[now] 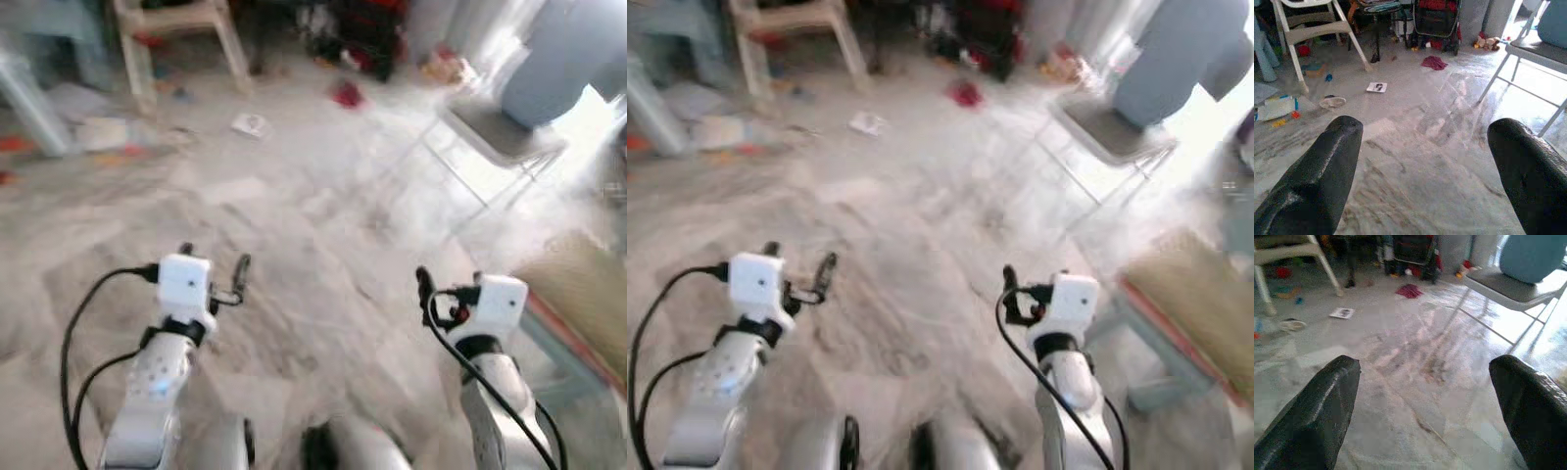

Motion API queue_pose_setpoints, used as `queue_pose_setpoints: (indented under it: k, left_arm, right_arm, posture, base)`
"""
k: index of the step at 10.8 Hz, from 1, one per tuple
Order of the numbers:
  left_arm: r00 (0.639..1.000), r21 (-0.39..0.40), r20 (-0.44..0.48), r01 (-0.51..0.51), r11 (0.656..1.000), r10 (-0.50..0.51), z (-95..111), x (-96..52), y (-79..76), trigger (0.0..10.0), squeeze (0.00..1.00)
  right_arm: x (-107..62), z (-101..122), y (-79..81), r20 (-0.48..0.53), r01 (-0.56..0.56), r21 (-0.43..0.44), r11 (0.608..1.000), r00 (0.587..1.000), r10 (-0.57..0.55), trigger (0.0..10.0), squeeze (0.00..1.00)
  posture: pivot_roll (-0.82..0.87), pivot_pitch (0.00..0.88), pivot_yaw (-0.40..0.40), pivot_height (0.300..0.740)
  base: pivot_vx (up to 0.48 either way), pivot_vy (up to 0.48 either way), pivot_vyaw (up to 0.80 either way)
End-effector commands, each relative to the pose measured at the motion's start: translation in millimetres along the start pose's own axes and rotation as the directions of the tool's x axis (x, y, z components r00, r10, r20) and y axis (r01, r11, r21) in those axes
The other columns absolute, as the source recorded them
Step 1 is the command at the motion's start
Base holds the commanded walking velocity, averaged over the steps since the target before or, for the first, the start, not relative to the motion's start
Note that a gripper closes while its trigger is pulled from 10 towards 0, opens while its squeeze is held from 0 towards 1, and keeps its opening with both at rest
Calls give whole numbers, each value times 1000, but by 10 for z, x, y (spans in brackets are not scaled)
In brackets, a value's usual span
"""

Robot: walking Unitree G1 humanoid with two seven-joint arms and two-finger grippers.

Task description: Move the pillow to the sofa

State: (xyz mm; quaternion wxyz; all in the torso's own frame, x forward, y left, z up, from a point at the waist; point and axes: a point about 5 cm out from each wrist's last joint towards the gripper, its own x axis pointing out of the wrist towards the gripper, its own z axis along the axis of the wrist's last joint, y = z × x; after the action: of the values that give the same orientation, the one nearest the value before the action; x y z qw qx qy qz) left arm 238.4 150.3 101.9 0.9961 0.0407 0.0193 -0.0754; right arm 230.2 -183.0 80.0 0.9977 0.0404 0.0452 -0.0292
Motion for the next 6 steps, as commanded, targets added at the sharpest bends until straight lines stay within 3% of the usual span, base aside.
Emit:
queue_pose_setpoints:
  k: [1, 2, 3, 6]
  left_arm:
    - [999, -9, -32, 9, 1000, -9, -40, -38, -40, 10000, 0]
    - [997, -19, -62, 40, 999, -41, -112, -110, -94, 10000, 0]
    - [994, -15, -61, 86, 996, -86, -127, -94, -150, 10000, 0]
    - [991, 47, -42, 130, 990, -128, -96, 246, -128, 10000, 0]
  right_arm:
    - [-30, -49, -17, -23, 9, -4, 1000, 1000, -9, 10000, 0]
    - [-42, -103, 25, -26, 10, 3, 1000, 1000, -9, 10000, 0]
    - [-38, -118, -30, -16, 50, 22, 998, 999, -50, 10000, 0]
    - [36, -82, -117, 37, 97, 7, 995, 995, -98, 10000, 0]
  posture:
    - [8, 182, -63, 740]
    - [6, 165, -28, 740]
    - [4, 140, 6, 740]
    - [-20, 60, 36, 740]
  base:
    - [0, 0, 0]
    - [0, 0, 0]
    - [0, 0, 0]
    - [0, 0, 0]
